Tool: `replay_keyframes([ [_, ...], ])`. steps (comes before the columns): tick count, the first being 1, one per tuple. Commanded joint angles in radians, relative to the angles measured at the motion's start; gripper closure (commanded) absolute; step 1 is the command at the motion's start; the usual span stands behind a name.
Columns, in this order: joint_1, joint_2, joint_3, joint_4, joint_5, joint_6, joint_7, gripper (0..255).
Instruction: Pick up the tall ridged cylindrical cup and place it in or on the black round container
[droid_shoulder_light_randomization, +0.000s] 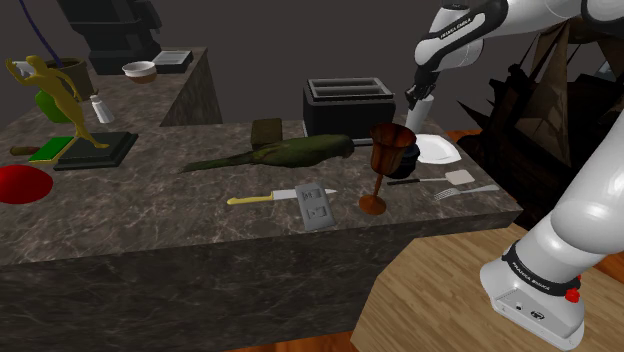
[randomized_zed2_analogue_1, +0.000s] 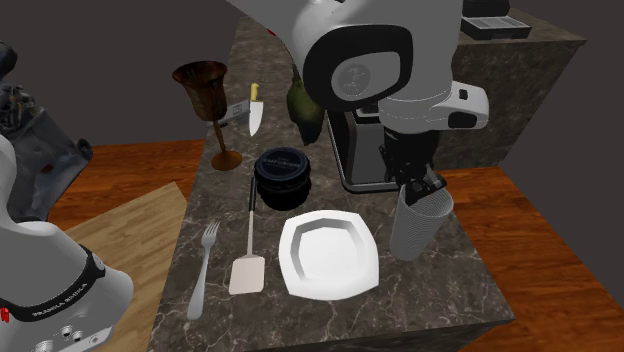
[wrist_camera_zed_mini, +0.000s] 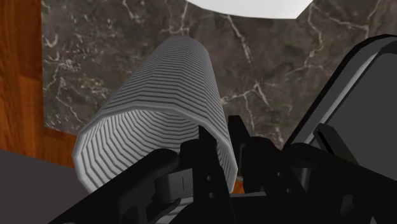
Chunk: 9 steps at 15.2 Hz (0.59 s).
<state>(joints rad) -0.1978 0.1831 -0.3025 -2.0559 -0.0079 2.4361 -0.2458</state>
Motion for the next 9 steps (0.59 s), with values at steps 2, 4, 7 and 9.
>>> replay_keyframes([
  [2,0.001,-0.007,-0.001,0.005,-0.003,-0.012,0.001,255],
  [4,0.002,-0.021,-0.002,0.017,-0.008,-0.037,0.004,255],
  [7,0.004,-0.04,-0.003,0.035,-0.015,-0.074,0.007,255],
  [9,0.005,-0.052,-0.004,0.049,-0.019,-0.099,0.009,255],
])
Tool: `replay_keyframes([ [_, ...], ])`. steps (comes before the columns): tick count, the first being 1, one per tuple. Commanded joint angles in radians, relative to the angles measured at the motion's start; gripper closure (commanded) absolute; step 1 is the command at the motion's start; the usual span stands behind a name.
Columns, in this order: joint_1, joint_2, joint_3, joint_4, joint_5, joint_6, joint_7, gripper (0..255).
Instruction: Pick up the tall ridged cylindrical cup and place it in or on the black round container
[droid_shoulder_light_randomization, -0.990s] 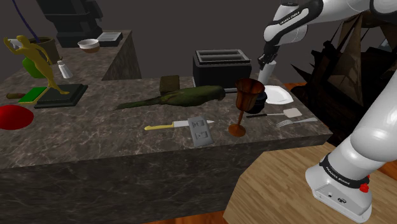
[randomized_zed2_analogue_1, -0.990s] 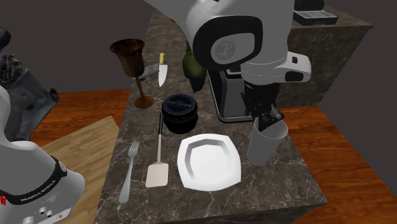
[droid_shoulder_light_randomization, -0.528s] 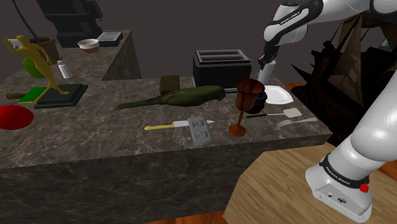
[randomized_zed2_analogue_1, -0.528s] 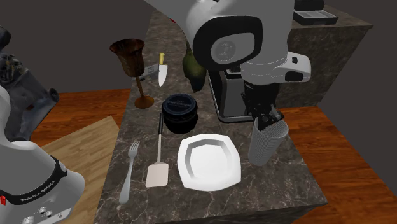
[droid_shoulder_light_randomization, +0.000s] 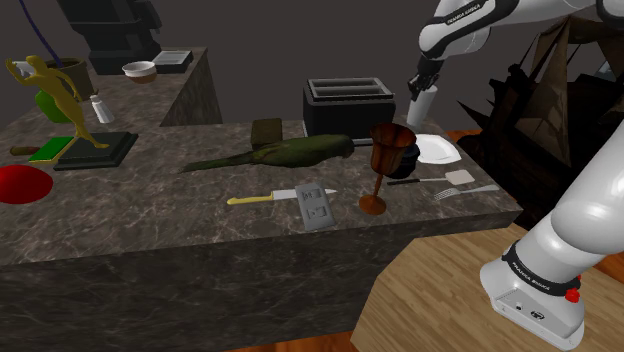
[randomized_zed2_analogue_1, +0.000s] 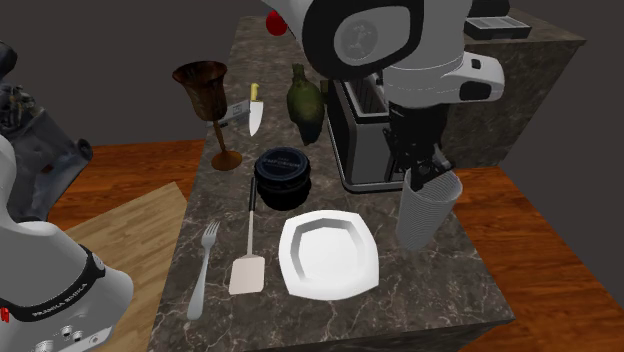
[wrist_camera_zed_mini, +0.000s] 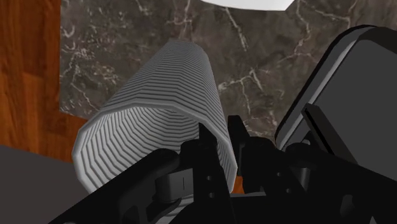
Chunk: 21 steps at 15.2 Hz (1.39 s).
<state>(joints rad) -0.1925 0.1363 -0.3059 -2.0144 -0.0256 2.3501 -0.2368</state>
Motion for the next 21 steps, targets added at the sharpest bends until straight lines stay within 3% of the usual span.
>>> replay_keyframes([
  [1,0.0,-0.011,-0.001,0.014,-0.003,-0.025,0.0,255],
  [21,0.006,-0.082,-0.001,0.203,-0.023,-0.282,0.003,255],
])
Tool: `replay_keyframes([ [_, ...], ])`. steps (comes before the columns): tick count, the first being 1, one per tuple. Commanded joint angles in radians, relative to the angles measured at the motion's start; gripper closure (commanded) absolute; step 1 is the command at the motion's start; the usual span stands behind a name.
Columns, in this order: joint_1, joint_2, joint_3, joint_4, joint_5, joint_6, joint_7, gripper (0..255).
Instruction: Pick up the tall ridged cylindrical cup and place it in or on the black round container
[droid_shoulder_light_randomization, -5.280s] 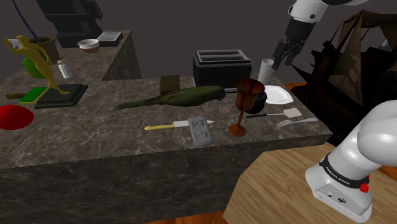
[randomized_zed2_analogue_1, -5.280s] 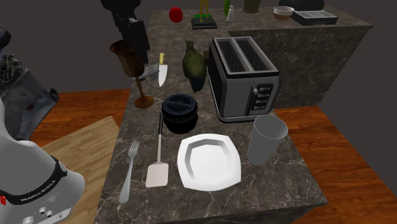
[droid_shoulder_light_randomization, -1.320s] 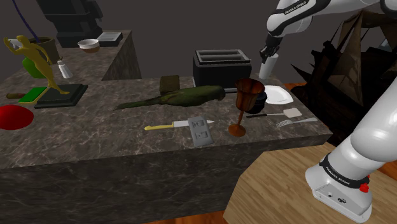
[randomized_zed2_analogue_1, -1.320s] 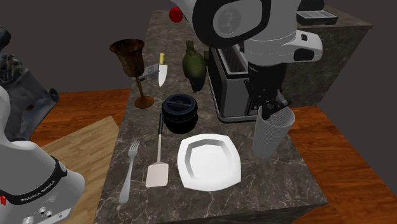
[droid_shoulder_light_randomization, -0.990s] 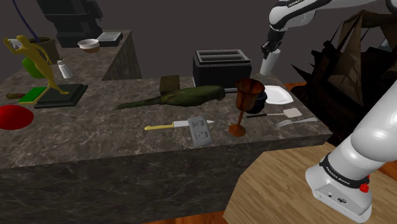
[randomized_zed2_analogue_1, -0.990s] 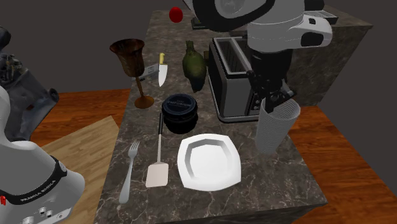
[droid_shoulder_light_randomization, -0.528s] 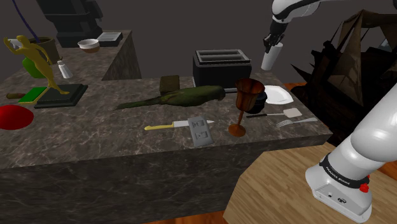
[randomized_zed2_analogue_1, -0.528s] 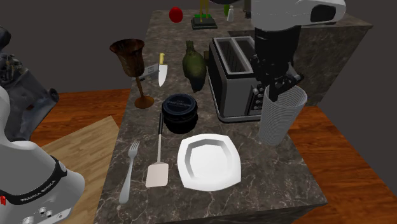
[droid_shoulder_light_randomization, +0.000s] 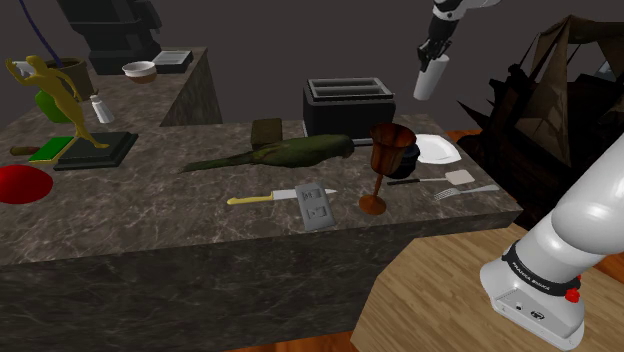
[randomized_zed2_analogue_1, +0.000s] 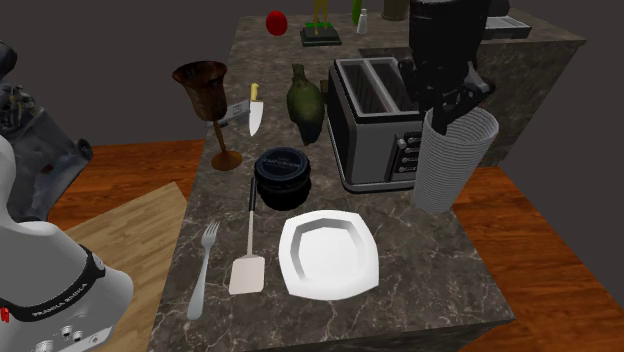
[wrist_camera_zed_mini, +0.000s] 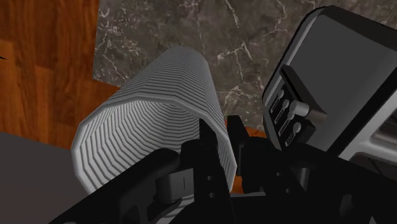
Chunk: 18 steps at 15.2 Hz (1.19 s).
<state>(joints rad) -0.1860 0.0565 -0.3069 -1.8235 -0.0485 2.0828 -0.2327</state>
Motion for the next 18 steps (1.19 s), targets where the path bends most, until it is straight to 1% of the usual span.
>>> replay_keyframes([
  [1,0.0,-0.003,0.0,0.024,0.0,-0.028,-0.002,255],
  [4,0.0,-0.006,0.0,0.053,0.0,-0.059,-0.003,255],
  [11,0.065,-0.214,0.077,-0.138,-0.086,-0.082,0.164,255],
  [18,0.112,-0.381,0.181,-0.265,-0.119,-0.141,0.322,255],
])
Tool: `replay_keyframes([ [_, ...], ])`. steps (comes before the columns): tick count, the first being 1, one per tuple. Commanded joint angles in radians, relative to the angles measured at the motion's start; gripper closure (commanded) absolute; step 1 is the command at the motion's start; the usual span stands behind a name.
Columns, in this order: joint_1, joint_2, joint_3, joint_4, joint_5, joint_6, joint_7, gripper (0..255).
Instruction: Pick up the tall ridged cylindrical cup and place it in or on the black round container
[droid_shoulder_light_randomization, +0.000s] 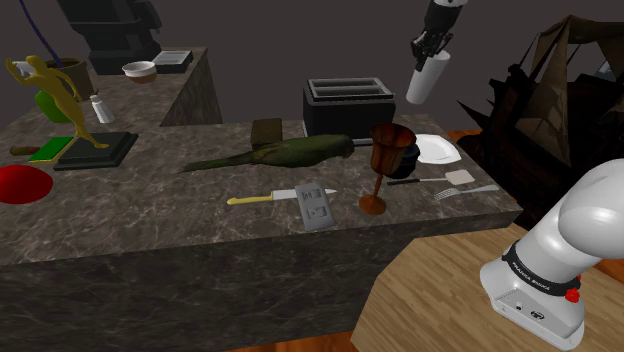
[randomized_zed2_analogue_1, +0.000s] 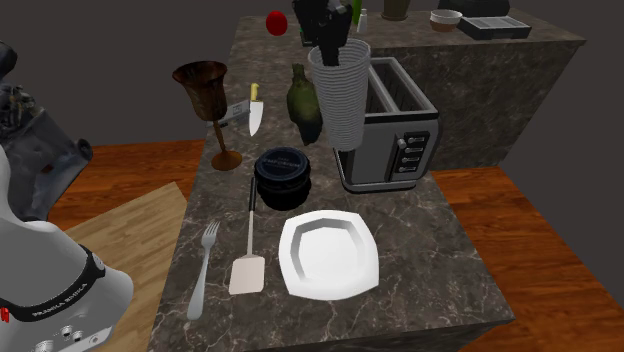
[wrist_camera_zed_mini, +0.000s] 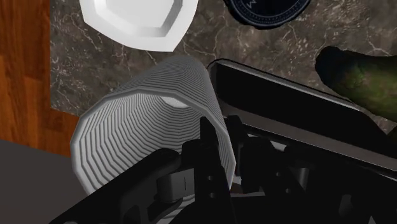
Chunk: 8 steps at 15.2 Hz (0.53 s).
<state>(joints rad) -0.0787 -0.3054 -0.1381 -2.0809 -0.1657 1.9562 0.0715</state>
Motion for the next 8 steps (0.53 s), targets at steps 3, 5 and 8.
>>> replay_keyframes([
  [3,0.026,-0.078,0.061,-0.044,-0.001,-0.046,0.082,255],
  [5,0.04,-0.113,0.094,-0.063,0.004,-0.069,0.125,255],
  [8,0.066,-0.164,0.153,-0.083,0.018,-0.11,0.197,255],
])
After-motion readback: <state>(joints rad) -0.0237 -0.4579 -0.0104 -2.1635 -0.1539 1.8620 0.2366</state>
